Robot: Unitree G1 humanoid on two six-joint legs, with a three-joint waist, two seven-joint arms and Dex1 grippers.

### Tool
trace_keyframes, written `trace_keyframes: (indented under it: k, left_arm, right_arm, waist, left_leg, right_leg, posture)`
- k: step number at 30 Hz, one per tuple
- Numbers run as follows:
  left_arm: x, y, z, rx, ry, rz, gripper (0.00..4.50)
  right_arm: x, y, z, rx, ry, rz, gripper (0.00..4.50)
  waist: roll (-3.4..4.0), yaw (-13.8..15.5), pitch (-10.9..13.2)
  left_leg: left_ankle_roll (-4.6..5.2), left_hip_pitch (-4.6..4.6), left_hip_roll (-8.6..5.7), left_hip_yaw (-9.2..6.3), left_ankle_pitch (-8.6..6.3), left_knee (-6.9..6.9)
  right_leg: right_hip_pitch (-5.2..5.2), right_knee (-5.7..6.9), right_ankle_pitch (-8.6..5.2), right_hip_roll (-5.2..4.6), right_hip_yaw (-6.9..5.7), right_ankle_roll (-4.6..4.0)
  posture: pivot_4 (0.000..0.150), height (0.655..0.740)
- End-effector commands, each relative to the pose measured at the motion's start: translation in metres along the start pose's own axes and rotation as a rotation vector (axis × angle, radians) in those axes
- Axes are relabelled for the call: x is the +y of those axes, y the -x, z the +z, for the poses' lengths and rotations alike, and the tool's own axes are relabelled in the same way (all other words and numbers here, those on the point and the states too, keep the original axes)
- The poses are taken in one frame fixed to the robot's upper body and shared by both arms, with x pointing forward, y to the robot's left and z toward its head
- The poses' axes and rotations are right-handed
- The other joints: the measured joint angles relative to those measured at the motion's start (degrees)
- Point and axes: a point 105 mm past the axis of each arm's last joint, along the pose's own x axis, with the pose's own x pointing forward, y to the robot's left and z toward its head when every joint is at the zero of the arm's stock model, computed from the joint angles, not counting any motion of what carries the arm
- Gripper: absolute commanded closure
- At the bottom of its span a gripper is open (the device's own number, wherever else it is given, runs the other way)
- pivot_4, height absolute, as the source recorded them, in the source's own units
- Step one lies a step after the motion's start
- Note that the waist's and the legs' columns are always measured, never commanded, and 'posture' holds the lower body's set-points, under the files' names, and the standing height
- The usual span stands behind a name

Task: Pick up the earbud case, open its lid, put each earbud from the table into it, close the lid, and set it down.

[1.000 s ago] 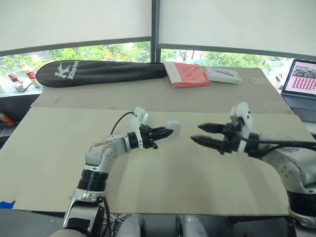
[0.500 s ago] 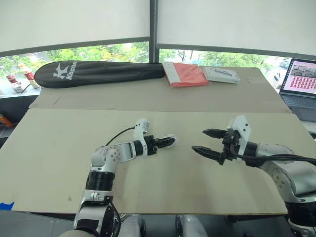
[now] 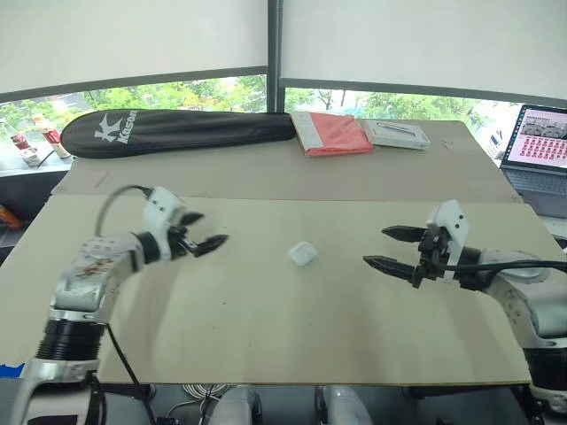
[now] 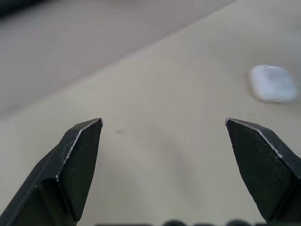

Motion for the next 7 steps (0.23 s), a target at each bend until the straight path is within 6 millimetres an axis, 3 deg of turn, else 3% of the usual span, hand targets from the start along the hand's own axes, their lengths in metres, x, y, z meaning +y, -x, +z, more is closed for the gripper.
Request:
trace_keyframes:
  k: [1,7]
  left_arm:
    - [0.0165,0.0132,0.0122,-0.075,-0.087,0.047,0.07]
    - [0.0210,0.0109,0.0138,-0.115,-0.070,0.085,0.07]
  right_arm:
    - [-0.0110,0.0131,0.0134,-0.035,0.037,-0.034,0.00]
    - [-0.0108,0.0099,0.0134,-0.031,0.029,-0.027,0.00]
  waist:
    - [-0.01,0.28,0.01]
    - [-0.03,0.29,0.02]
  left_leg:
    - [0.00,-0.01,0.01,0.00,0.00,0.00]
    - [0.01,-0.09,0.02,0.00,0.00,0.07]
  right_leg:
    - [0.00,0.00,0.00,-0.02,0.00,0.01]
    - [0.00,0.03,0.21,-0.05,-0.06,0.37]
  posture:
    - [0.150,0.7400]
    - [0.150,0.7400]
